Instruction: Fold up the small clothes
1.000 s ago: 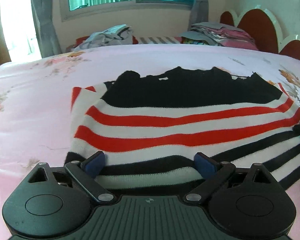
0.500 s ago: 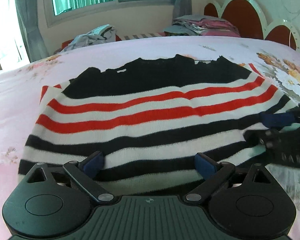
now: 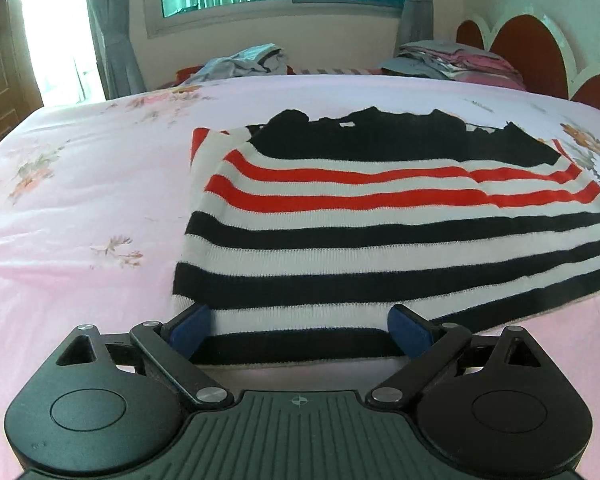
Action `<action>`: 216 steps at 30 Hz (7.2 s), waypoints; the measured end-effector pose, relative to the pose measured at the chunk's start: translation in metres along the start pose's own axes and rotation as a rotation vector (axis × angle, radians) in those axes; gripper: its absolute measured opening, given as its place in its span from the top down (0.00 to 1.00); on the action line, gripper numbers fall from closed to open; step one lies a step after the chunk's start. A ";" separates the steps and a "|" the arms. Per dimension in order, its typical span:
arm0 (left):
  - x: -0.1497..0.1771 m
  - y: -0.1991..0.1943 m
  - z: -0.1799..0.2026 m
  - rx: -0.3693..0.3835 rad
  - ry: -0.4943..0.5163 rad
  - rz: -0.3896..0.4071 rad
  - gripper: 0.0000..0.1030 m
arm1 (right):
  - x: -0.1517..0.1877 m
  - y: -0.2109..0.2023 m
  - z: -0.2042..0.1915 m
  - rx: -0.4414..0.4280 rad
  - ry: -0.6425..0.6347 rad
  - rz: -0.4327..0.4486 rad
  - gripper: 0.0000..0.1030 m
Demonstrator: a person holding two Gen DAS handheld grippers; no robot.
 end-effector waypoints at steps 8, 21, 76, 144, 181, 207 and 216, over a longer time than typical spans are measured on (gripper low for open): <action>-0.002 0.000 -0.025 0.008 -0.111 0.001 0.07 | -0.011 0.017 0.017 -0.057 0.105 -0.041 0.68; 0.006 0.004 -0.033 0.010 -0.178 -0.018 0.07 | 0.000 -0.013 0.019 0.053 0.102 0.049 0.72; 0.034 0.012 -0.090 0.250 -0.988 0.340 0.59 | -0.055 -0.014 -0.072 -0.240 0.045 0.070 0.96; 0.018 -0.043 -0.034 -0.130 -0.649 0.239 0.24 | -0.079 0.014 -0.005 -0.476 0.101 -0.040 0.70; -0.118 0.014 0.034 0.265 -0.331 0.093 0.74 | -0.090 0.043 0.056 -0.687 0.436 -0.178 0.43; -0.109 0.070 0.049 0.390 -0.308 0.068 0.74 | -0.123 0.004 -0.031 -0.436 -0.028 0.137 0.82; -0.118 0.111 0.139 0.415 -0.020 -0.107 0.74 | -0.071 0.056 0.042 -0.313 0.034 0.022 0.82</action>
Point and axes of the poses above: each gripper's, at about its wrist camera, not at the fingertips, and y roughly the way its jaws point, z to its right, x to its underside, the point moved 4 cm from there along y, roughly the way its jaws point, and after that the axes turned 14 degrees about x, right-handed, at the moved point
